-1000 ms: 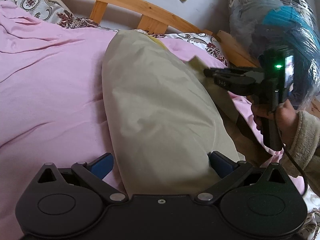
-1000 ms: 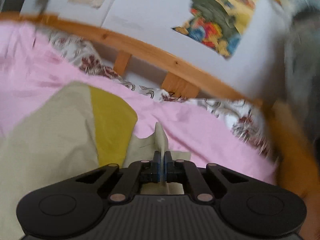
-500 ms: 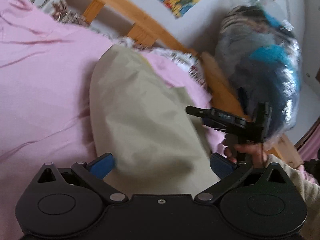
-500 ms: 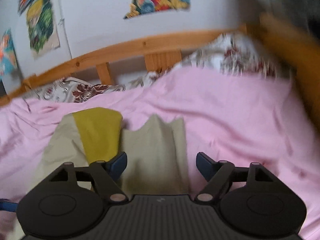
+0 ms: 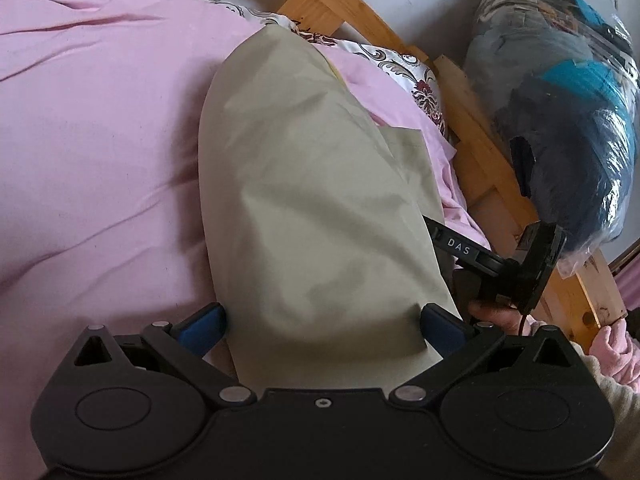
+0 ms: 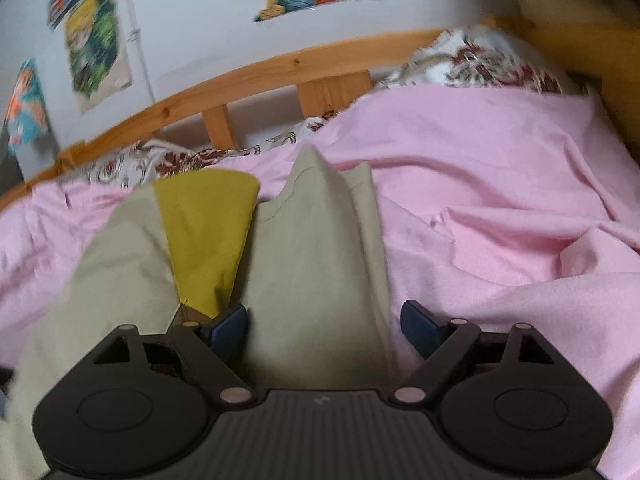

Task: Fold large clothes

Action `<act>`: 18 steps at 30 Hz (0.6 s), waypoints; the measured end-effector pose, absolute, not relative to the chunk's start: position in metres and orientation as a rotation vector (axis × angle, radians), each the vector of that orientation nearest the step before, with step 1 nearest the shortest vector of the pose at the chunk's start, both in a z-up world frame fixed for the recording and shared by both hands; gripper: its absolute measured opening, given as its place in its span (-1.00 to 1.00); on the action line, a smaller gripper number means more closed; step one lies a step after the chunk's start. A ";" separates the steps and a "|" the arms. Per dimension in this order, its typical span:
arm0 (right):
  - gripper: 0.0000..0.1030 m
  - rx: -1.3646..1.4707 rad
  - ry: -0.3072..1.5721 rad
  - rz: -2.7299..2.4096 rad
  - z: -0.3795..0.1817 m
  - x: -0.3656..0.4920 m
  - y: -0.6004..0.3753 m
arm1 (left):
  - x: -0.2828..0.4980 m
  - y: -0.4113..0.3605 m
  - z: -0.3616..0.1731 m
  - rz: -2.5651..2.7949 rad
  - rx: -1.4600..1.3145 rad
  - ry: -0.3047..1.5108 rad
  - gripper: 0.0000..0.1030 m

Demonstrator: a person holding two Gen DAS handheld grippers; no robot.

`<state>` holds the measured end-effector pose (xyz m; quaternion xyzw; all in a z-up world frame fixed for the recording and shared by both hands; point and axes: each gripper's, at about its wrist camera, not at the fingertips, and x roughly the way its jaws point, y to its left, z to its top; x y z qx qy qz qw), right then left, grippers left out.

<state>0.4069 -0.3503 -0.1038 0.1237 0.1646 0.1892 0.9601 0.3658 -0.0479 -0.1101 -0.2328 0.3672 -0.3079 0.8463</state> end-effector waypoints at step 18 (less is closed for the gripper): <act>0.09 0.097 0.270 0.340 -0.087 0.386 -0.333 | 0.369 -0.045 -0.118 -0.648 -0.517 0.776 0.99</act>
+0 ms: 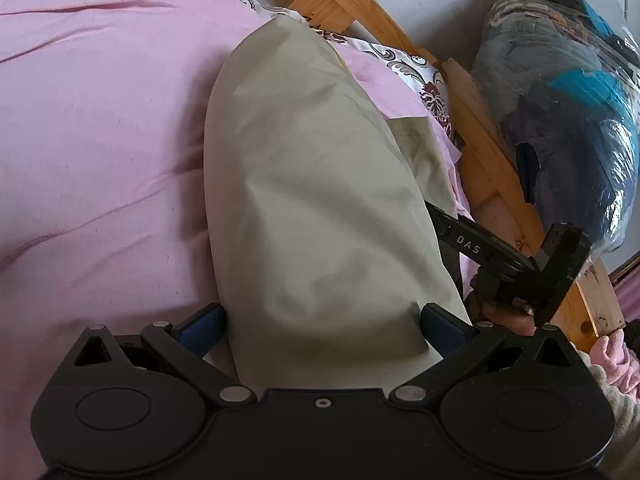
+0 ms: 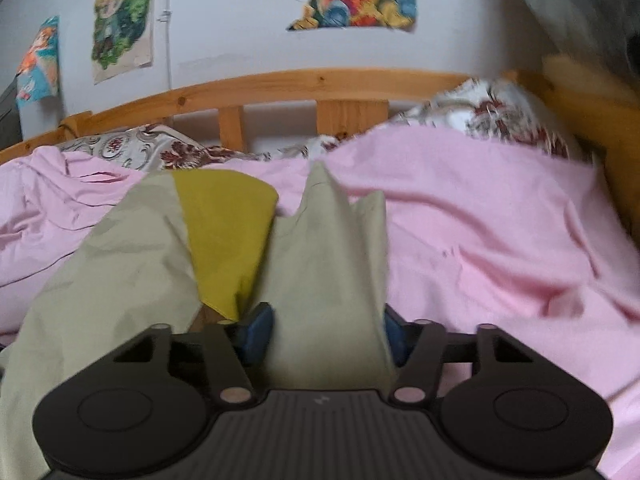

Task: Fold large clothes

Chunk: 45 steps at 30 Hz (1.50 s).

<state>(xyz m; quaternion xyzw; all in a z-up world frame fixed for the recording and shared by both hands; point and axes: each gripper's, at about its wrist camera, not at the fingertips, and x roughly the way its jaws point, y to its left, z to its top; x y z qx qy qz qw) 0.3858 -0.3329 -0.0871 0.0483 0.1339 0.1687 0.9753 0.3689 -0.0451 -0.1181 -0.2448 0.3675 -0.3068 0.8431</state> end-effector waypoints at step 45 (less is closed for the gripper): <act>0.18 0.245 0.317 0.412 -0.112 0.401 -0.352 | 0.396 -0.048 -0.118 -0.707 -0.493 0.845 0.99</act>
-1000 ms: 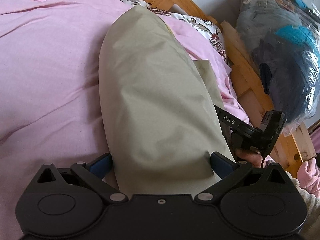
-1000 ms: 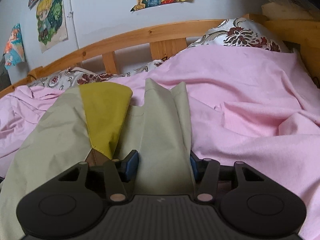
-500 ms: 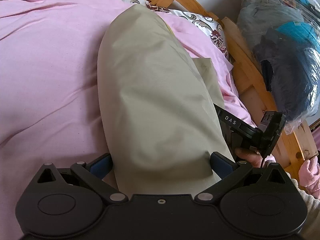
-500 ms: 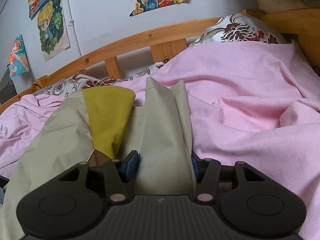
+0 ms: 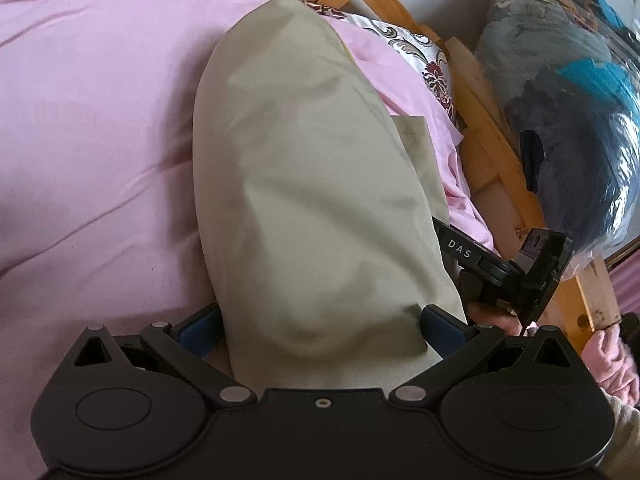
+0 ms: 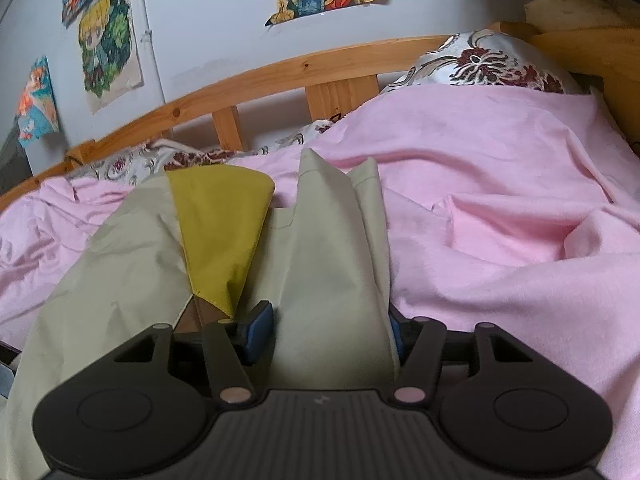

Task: Fold large clothes

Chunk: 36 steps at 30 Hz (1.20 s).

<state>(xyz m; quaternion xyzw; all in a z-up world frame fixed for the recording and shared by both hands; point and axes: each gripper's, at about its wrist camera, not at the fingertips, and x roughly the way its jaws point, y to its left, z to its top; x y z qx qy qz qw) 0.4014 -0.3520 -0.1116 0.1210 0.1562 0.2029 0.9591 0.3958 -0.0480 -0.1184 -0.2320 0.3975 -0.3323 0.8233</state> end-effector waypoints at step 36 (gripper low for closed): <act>-0.87 0.472 0.379 0.630 0.028 0.410 -0.214 | 0.410 0.103 -0.030 -0.445 -0.312 0.820 0.33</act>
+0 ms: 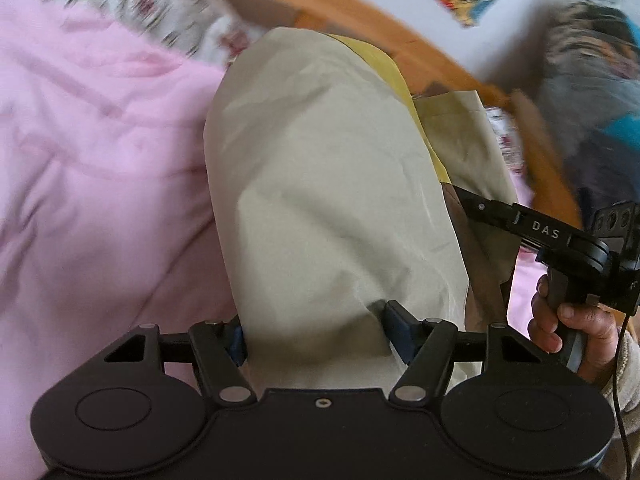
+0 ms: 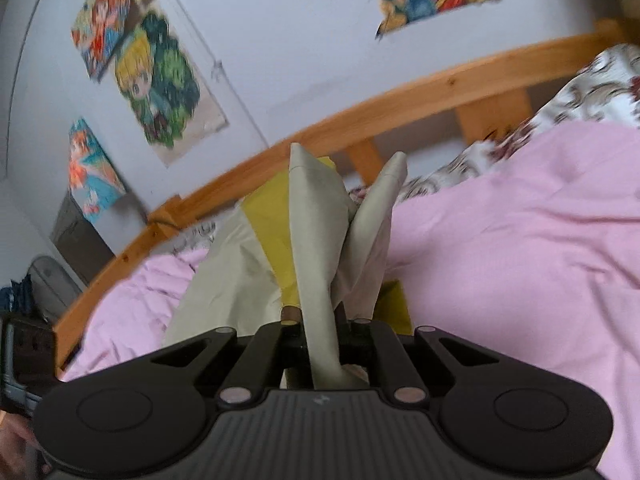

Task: Fold large clothes

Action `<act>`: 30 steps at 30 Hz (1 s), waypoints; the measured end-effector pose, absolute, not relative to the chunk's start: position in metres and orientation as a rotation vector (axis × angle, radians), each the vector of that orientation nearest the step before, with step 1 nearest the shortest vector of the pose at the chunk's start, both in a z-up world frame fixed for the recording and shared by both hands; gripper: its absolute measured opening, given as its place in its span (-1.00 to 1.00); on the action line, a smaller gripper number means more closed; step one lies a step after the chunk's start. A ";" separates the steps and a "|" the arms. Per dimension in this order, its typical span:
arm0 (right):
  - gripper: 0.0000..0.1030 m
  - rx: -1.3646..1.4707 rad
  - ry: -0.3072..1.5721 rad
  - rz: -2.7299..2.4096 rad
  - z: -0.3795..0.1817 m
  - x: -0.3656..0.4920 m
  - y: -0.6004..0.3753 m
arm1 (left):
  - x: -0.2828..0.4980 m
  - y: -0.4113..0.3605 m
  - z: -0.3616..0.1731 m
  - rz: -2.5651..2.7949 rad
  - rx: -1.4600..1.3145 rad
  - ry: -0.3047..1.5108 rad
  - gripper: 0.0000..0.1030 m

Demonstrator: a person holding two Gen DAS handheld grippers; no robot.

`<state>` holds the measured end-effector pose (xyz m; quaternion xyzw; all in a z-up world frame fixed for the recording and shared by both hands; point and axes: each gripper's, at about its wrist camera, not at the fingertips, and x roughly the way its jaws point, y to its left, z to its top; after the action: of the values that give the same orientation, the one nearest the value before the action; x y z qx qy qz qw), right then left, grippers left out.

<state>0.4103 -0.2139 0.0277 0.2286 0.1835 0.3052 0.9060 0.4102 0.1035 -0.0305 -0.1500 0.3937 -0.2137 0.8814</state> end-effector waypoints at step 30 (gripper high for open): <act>0.99 0.221 0.181 0.425 0.019 0.299 -0.194 | 0.293 0.052 -0.003 -0.200 -0.132 0.515 0.98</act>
<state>0.2990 -0.1944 0.0194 0.1093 0.0897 0.2103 0.9674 0.2929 0.0519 -0.0029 -0.0652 0.2540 -0.0988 0.9599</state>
